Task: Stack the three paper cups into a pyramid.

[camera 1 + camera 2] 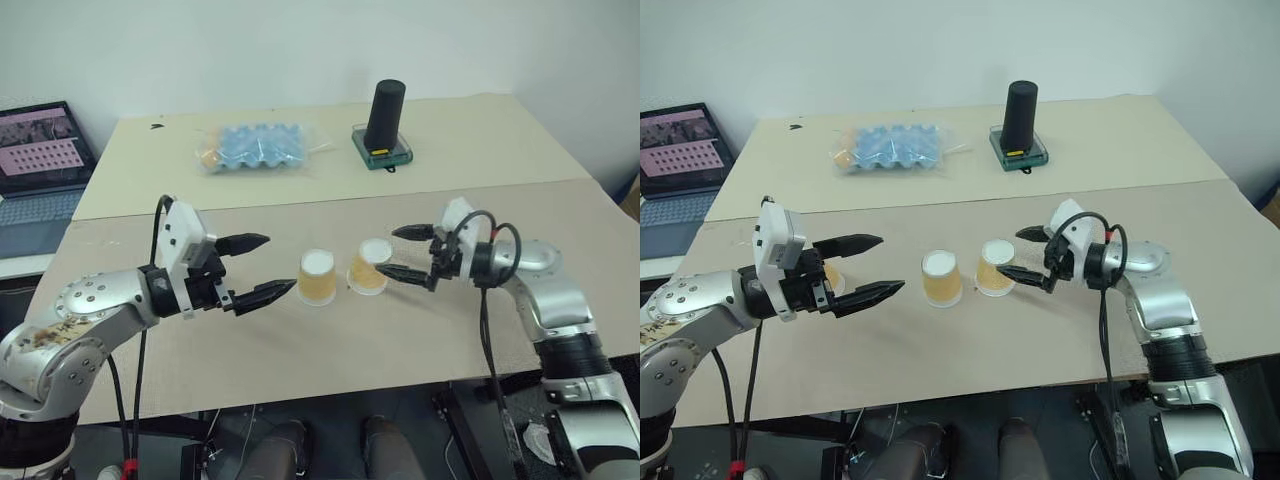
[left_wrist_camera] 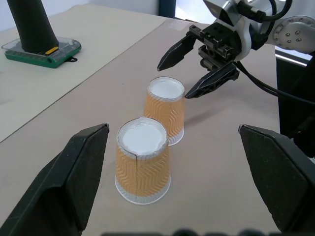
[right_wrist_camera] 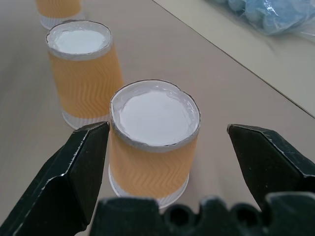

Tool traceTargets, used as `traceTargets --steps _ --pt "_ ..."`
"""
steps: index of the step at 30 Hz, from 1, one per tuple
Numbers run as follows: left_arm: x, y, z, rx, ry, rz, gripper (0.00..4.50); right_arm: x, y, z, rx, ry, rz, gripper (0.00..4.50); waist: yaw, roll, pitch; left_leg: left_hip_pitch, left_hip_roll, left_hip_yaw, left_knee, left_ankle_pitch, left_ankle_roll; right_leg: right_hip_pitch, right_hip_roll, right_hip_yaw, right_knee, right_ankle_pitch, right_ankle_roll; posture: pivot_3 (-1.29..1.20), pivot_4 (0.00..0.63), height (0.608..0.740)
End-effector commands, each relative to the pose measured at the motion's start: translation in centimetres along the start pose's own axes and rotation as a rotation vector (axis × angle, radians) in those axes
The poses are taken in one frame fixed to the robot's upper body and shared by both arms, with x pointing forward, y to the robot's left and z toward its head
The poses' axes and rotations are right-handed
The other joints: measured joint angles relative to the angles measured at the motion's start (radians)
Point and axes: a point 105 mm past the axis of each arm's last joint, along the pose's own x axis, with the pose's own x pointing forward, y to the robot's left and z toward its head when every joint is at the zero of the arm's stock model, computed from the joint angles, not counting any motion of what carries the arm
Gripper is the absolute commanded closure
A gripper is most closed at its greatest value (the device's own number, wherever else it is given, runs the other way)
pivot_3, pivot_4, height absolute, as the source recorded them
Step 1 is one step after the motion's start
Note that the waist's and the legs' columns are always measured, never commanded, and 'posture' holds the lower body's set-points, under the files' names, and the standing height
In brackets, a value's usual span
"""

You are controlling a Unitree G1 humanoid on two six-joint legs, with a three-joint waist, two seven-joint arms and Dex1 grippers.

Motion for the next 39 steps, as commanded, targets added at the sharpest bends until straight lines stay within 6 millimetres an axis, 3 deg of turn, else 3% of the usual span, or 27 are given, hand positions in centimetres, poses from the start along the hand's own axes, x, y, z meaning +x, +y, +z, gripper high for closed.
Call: traceTargets --steps 1,4,6,8,10,12,16,20,26,32,39 --pt "-0.1 -0.2 0.8 0.033 -0.017 -0.005 0.0 -1.4 0.2 2.1 -0.022 -0.06 -0.01 0.05 0.001 0.0 0.0 0.0 0.0 0.0 0.0 0.0 0.0 0.0 0.0 0.0 0.0 0.0 0.0 0.0 0.15 0.728" --pt "0.0 0.0 0.7 0.036 -0.017 0.01 0.0 -2.3 0.3 2.5 -0.01 -0.065 -0.029 0.05 0.002 0.0 0.0 0.0 0.0 0.0 0.0 0.0 0.0 0.0 0.0 0.0 0.0 0.0 0.0 0.0 0.15 0.728" --pt "0.0 0.6 0.9 0.037 -0.042 0.068 0.0 -4.2 -2.1 2.2 0.005 -0.047 -0.187 0.05 0.002 0.0 0.0 0.0 0.0 0.001 0.0 0.0 0.0 0.0 0.0 0.001 0.0 0.0 0.0 0.0 0.15 0.728" --pt "-0.1 2.5 1.3 0.058 -0.097 0.246 0.0 -6.4 -5.4 1.3 0.028 0.002 -0.422 0.05 0.005 0.0 0.0 0.0 0.0 0.001 0.0 -0.001 0.001 0.0 0.0 0.001 0.0 0.0 0.0 0.0 0.15 0.728" --pt "-0.8 4.6 1.6 0.08 -0.149 0.457 0.0 -8.0 -7.2 0.2 0.036 0.051 -0.592 0.05 0.013 -0.001 0.0 0.001 0.0 0.001 0.0 -0.001 0.0 0.001 -0.001 0.001 -0.001 0.0 -0.001 0.0 0.15 0.728" --pt "-1.7 5.8 1.7 0.069 -0.21 0.632 0.0 -9.1 -7.6 -0.6 0.072 0.073 -0.674 0.05 0.022 -0.001 0.0 0.0 0.0 0.002 0.001 0.0 0.0 0.001 -0.001 0.001 -0.001 0.001 -0.002 0.0 0.15 0.728" --pt "-1.1 4.4 0.9 0.024 -0.227 0.647 0.0 -10.5 -6.5 -2.2 0.064 0.132 -0.718 0.05 0.025 -0.002 -0.001 -0.001 0.002 0.004 0.0 0.002 -0.004 0.0 0.0 0.003 -0.002 0.001 -0.002 0.0 0.15 0.728" --pt "-1.1 5.0 1.3 0.033 -0.238 0.642 0.0 -9.3 -4.5 -3.3 0.028 0.188 -0.672 0.05 0.026 -0.002 -0.001 0.0 0.002 0.008 0.001 0.0 -0.001 0.0 0.002 0.006 -0.001 0.001 -0.002 0.0 0.15 0.728" --pt "-0.6 6.0 2.8 0.064 -0.259 0.585 0.0 -4.5 -3.0 -1.3 0.054 0.028 -0.647 0.05 0.011 -0.003 -0.001 0.007 0.005 0.013 0.002 -0.001 -0.001 0.004 0.002 0.007 0.0 0.005 -0.002 0.0 0.15 0.728" --pt "-0.2 6.0 4.2 0.08 -0.287 0.553 0.0 -1.5 -2.5 -0.9 0.105 -0.057 -0.641 0.05 0.01 -0.004 -0.001 0.007 0.005 0.013 0.002 0.0 -0.001 0.004 0.002 0.006 0.0 0.006 -0.002 0.0 0.15 0.728" --pt "-0.6 6.2 4.7 0.081 -0.298 0.557 0.0 -1.3 -2.6 -0.6 0.116 -0.089 -0.64 0.05 0.012 -0.004 -0.001 0.005 0.004 0.014 0.002 0.001 -0.004 0.001 0.002 0.006 -0.002 0.006 -0.002 0.0 0.15 0.728"
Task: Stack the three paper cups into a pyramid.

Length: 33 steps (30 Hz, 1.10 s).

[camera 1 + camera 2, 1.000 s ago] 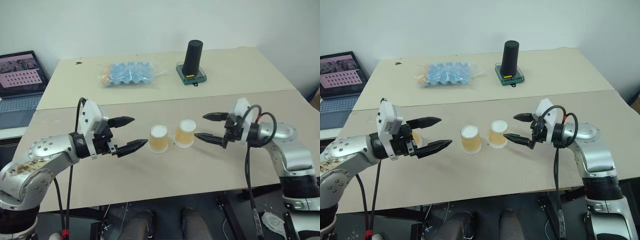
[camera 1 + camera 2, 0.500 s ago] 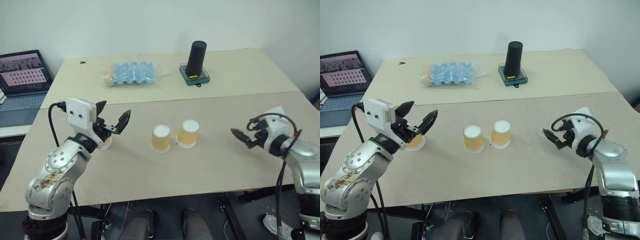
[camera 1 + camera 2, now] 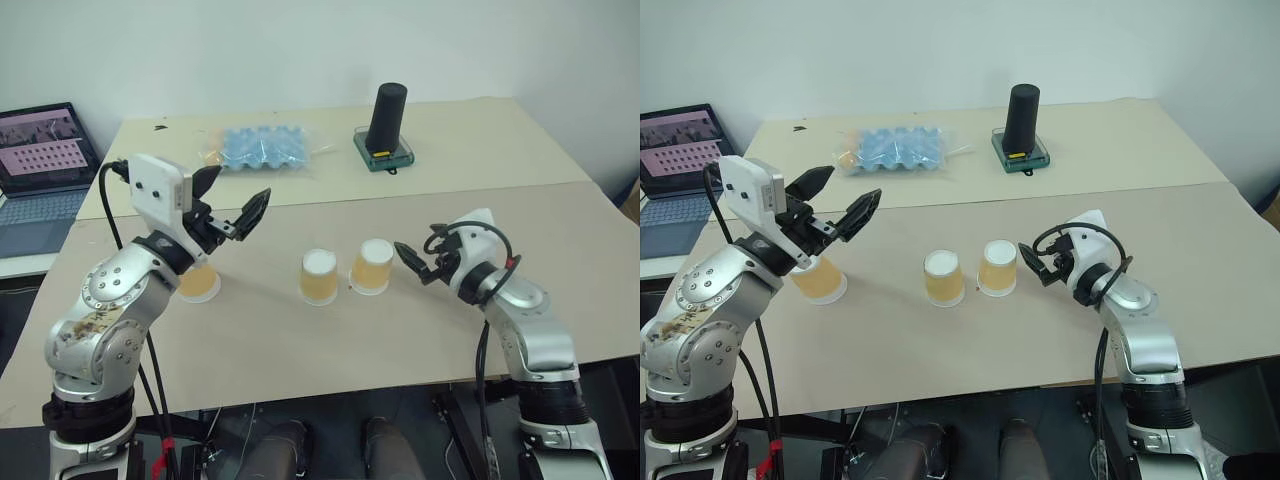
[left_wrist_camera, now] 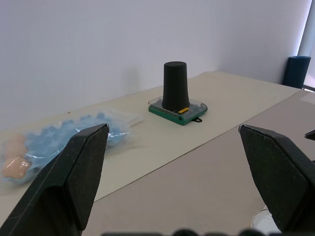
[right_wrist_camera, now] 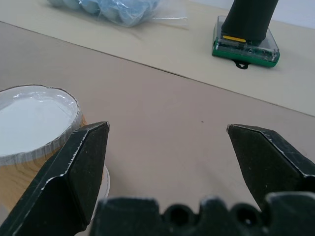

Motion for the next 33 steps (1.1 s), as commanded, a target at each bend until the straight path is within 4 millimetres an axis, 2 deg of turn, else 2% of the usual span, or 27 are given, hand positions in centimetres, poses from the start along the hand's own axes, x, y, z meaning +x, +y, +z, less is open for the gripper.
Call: traceTargets --steps 1,12,16,20,28,33 --pt "-0.2 0.7 1.8 0.035 -0.051 0.02 0.0 -0.1 -0.7 2.2 -0.027 -0.083 -0.025 0.05 0.0 0.0 0.0 0.0 0.0 0.0 0.0 0.0 0.0 0.0 0.0 0.0 0.0 0.0 0.0 0.0 0.15 0.728" --pt "-0.1 1.3 2.0 0.047 -0.053 0.036 0.0 -0.1 -1.0 2.3 -0.039 -0.071 -0.027 0.05 -0.002 0.0 0.0 0.001 0.0 0.0 0.0 -0.002 0.003 0.0 0.0 0.0 0.001 0.0 0.0 0.0 0.15 0.728" --pt "-0.1 1.3 2.1 0.045 -0.056 0.038 0.0 0.2 0.0 2.3 -0.042 -0.07 0.004 0.05 -0.003 0.0 0.0 0.001 0.0 0.0 0.0 -0.002 0.002 0.0 0.0 0.0 0.001 0.0 0.0 0.0 0.15 0.728" --pt "0.0 1.2 2.2 0.049 -0.061 0.041 0.0 1.0 1.7 1.3 -0.039 -0.041 0.05 0.05 -0.005 0.0 0.0 0.001 0.0 0.0 0.0 -0.002 0.002 0.0 0.0 0.0 0.001 0.0 0.0 0.0 0.15 0.728" --pt "0.0 1.0 2.5 0.045 -0.069 0.04 0.0 1.6 3.1 -0.2 -0.01 -0.006 0.068 0.05 -0.006 0.0 0.0 0.001 0.0 0.0 0.0 -0.001 0.002 0.0 0.0 0.0 0.001 0.0 0.0 0.0 0.15 0.728" --pt "0.0 1.0 2.5 0.04 -0.066 0.04 0.0 1.8 3.8 -0.1 -0.002 -0.012 0.085 0.05 -0.011 0.0 0.0 0.001 0.0 0.0 0.0 -0.001 0.002 0.0 0.0 0.0 0.001 0.0 0.0 0.0 0.15 0.728"
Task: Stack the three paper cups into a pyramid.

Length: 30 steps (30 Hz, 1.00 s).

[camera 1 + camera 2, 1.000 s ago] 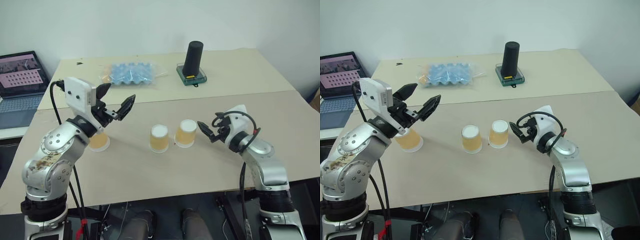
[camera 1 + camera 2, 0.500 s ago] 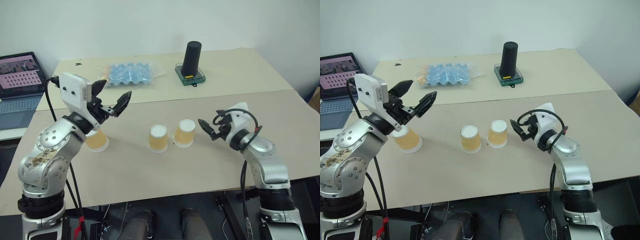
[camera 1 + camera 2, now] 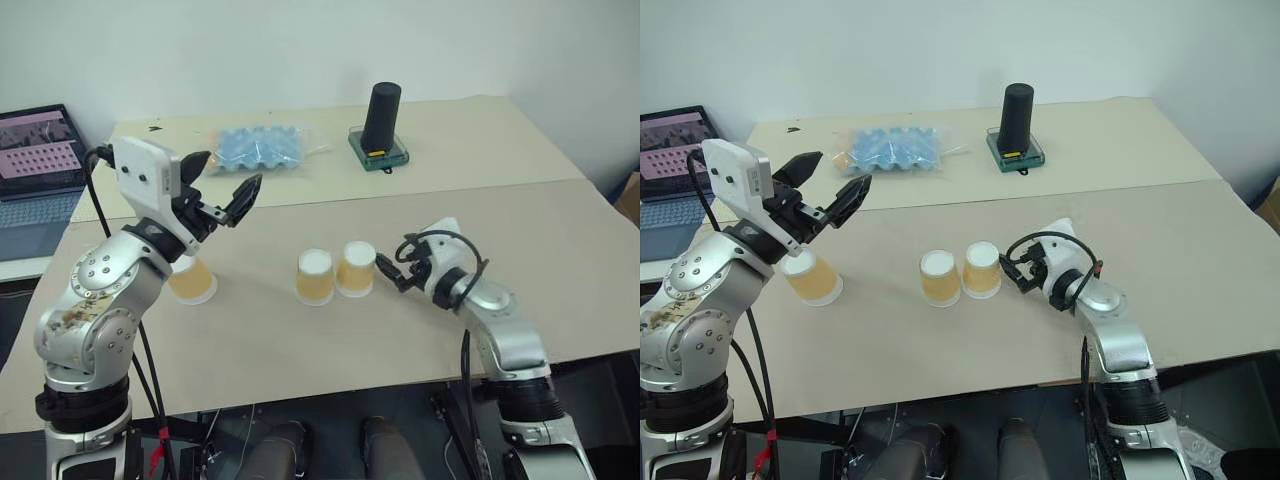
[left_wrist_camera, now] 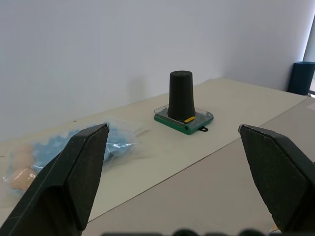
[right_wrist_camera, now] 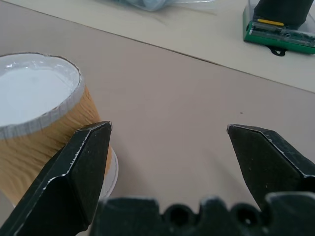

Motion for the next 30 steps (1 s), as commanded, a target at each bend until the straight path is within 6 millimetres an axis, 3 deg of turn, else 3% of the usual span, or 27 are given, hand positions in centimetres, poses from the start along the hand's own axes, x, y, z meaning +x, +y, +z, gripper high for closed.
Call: traceTargets --steps 1,6,15,18,19,21,24,30 --pt "-0.3 0.0 1.3 0.022 -0.043 0.001 0.0 -0.1 0.0 1.2 -0.021 -0.044 -0.005 0.05 -0.001 0.0 0.0 0.0 0.0 0.0 0.0 0.0 0.0 0.0 0.0 0.0 0.0 0.0 0.0 0.0 0.15 0.728" --pt "-0.3 -0.1 1.2 0.021 -0.04 0.001 0.0 -0.6 -1.5 1.1 -0.036 -0.034 -0.043 0.05 0.0 0.0 0.0 0.0 0.0 0.0 0.0 0.0 0.0 0.0 0.0 0.0 0.0 0.0 0.0 0.0 0.15 0.728" --pt "-0.2 0.2 1.1 0.03 -0.045 0.028 0.0 -3.1 -5.9 0.9 -0.097 0.006 -0.137 0.05 0.0 0.0 0.0 0.0 0.0 0.0 0.0 0.0 0.0 0.0 0.0 0.0 0.0 0.0 0.0 0.0 0.15 0.728" --pt "-0.4 0.9 1.0 0.056 -0.049 0.11 0.0 -4.1 -7.2 1.7 -0.109 -0.001 -0.154 0.05 -0.001 0.0 0.0 0.0 0.0 0.0 0.0 -0.001 0.001 0.0 0.0 0.0 0.0 0.0 0.0 0.0 0.15 0.728" --pt "-0.6 1.3 0.9 0.081 -0.058 0.175 0.0 -4.7 -7.2 3.0 -0.097 -0.036 -0.121 0.05 -0.001 0.0 0.0 0.0 0.0 0.0 0.0 -0.001 0.001 0.0 0.0 0.0 0.0 0.0 0.0 0.0 0.15 0.728" --pt "-1.4 1.6 0.8 0.156 -0.067 0.284 0.0 -6.0 -6.2 5.9 -0.059 -0.118 -0.007 0.05 -0.001 0.0 0.0 0.0 0.0 0.0 0.0 -0.001 0.002 0.0 0.0 0.001 0.0 0.0 0.0 0.0 0.15 0.728" --pt "-2.7 1.2 0.0 0.2 -0.052 0.396 0.0 -8.3 -3.6 8.8 -0.072 -0.162 0.211 0.05 0.001 0.0 0.0 -0.002 0.0 0.001 0.0 -0.003 0.004 0.0 0.0 0.001 -0.002 0.0 0.0 0.0 0.15 0.728" --pt "-6.1 0.9 -3.2 0.167 0.059 0.564 0.0 -12.8 3.6 11.9 -0.079 -0.193 0.707 0.05 0.009 -0.004 -0.001 0.0 0.001 0.001 0.0 -0.005 0.006 0.004 -0.001 0.0 -0.005 0.0 0.001 0.0 0.15 0.728"
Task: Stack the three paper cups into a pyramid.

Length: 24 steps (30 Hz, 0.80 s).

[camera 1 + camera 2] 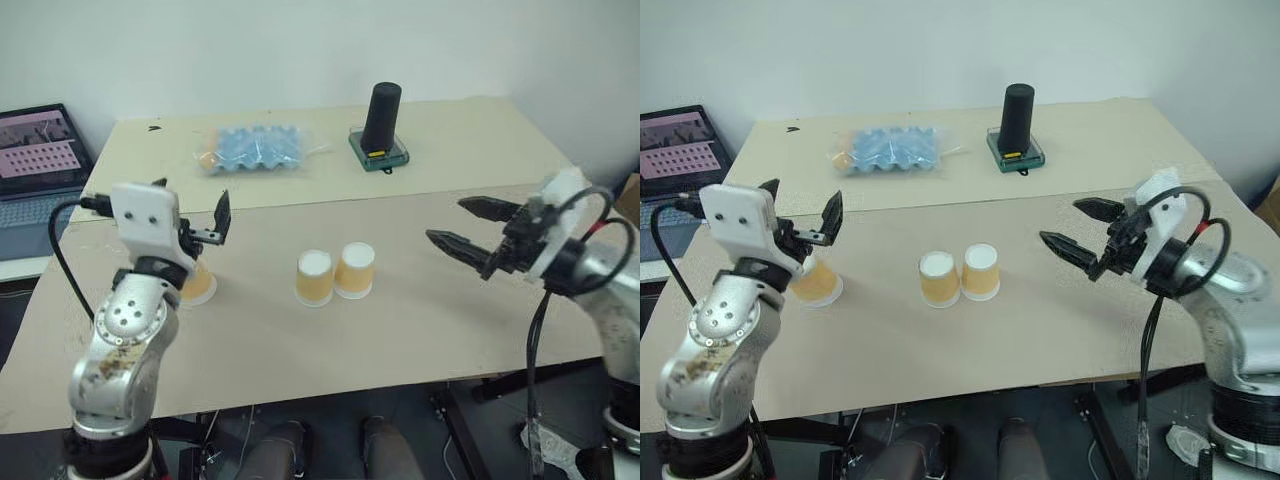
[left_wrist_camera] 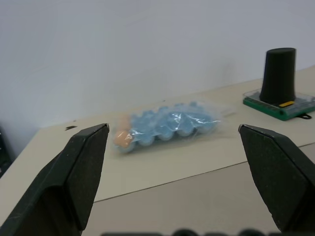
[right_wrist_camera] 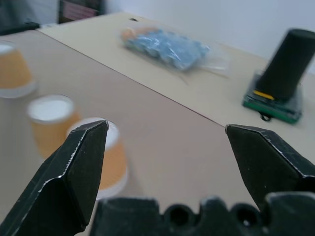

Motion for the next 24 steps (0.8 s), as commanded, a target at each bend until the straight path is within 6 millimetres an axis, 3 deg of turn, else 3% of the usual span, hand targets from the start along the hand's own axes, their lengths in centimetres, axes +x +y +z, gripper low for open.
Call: traceTargets --steps 1,6,10,16,24 --pt "-1.3 1.0 -0.1 0.03 0.005 0.098 0.0 0.0 4.6 2.5 -0.023 -0.054 0.255 0.05 0.004 -0.001 0.0 0.0 0.0 0.0 0.0 0.0 0.0 0.0 0.0 0.0 0.0 0.0 0.0 0.0 0.15 0.728" --pt "-2.9 3.3 -2.7 -0.009 0.107 0.237 0.0 1.7 5.6 0.6 -0.065 0.059 0.311 0.05 0.017 -0.003 -0.001 0.004 0.002 0.0 0.001 -0.001 -0.001 0.009 -0.004 -0.008 -0.006 -0.002 0.004 0.0 0.15 0.728" --pt "-3.1 4.0 -3.8 -0.035 0.157 0.23 0.0 2.2 4.5 -1.1 -0.073 0.118 0.275 0.05 0.028 -0.005 -0.001 0.004 0.002 0.0 0.001 -0.001 -0.001 0.01 -0.007 -0.017 -0.011 -0.001 0.008 0.0 0.15 0.728" --pt "-2.0 3.2 -4.0 -0.084 0.169 0.156 0.0 1.0 1.4 -3.8 -0.085 0.228 0.178 0.05 0.05 -0.005 -0.001 0.002 0.002 0.0 0.002 -0.002 0.0 0.007 -0.007 -0.017 -0.011 0.003 0.001 0.0 0.15 0.728" --pt "-0.9 1.1 -3.5 -0.112 0.192 0.05 0.0 0.2 0.3 -4.8 -0.095 0.258 0.144 0.05 0.044 -0.005 -0.001 0.002 0.002 0.0 0.002 -0.002 -0.001 0.008 -0.007 -0.017 -0.011 0.003 0.001 0.0 0.15 0.728"
